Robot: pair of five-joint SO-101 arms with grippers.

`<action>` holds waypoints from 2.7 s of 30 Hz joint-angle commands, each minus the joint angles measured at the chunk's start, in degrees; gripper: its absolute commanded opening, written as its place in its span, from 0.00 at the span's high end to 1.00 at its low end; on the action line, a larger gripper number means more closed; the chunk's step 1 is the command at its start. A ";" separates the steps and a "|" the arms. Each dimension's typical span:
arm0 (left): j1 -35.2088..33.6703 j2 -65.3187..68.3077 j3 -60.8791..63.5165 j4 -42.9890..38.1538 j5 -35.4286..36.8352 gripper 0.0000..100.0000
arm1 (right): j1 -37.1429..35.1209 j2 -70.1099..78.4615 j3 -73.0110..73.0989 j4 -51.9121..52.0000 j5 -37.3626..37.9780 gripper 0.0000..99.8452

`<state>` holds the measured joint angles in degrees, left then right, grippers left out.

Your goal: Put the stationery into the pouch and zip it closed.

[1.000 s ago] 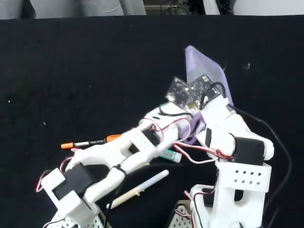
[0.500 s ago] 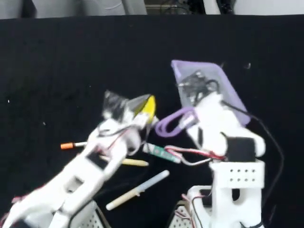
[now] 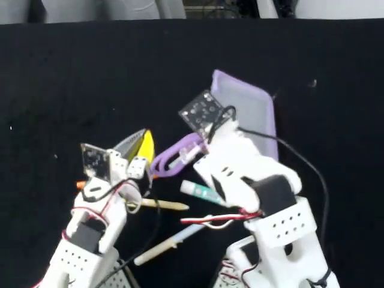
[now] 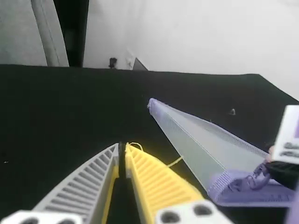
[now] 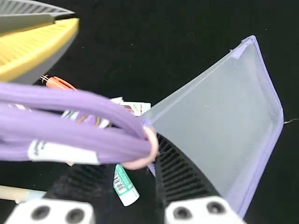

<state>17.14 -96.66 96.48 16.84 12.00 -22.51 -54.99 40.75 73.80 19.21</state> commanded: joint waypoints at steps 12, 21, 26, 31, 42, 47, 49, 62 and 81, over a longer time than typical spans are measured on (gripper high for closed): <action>-5.49 -6.33 -1.01 12.22 -16.00 0.94 | -7.82 -0.22 -3.74 -0.62 -0.44 0.99; -1.80 -5.89 -4.18 19.52 -16.00 0.78 | -8.00 2.42 -13.85 2.46 -1.14 0.99; -1.98 2.73 -9.80 19.34 -13.54 0.78 | -8.00 8.84 -16.57 3.08 -3.60 0.99; 0.13 15.82 -16.48 13.89 -13.36 0.78 | -8.09 10.15 -16.84 3.08 -3.60 0.99; 4.44 30.86 -26.07 12.84 -13.36 0.78 | -8.00 10.51 -16.66 3.08 -3.60 0.99; 5.76 26.81 -26.07 17.49 -13.36 0.78 | -7.91 10.59 -16.66 3.08 -3.60 0.99; 5.93 24.09 -25.54 18.64 -13.27 0.78 | -7.91 10.68 -16.66 3.08 -3.60 0.99; 6.11 14.33 -23.25 24.00 -11.25 0.78 | -7.74 10.68 -16.57 3.08 -3.43 0.99; 10.33 14.86 -21.32 19.69 -11.16 0.78 | -7.74 10.68 -16.48 3.16 -3.34 0.99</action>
<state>27.52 -81.63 75.12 41.80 0.13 -29.89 -44.62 27.30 76.62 16.13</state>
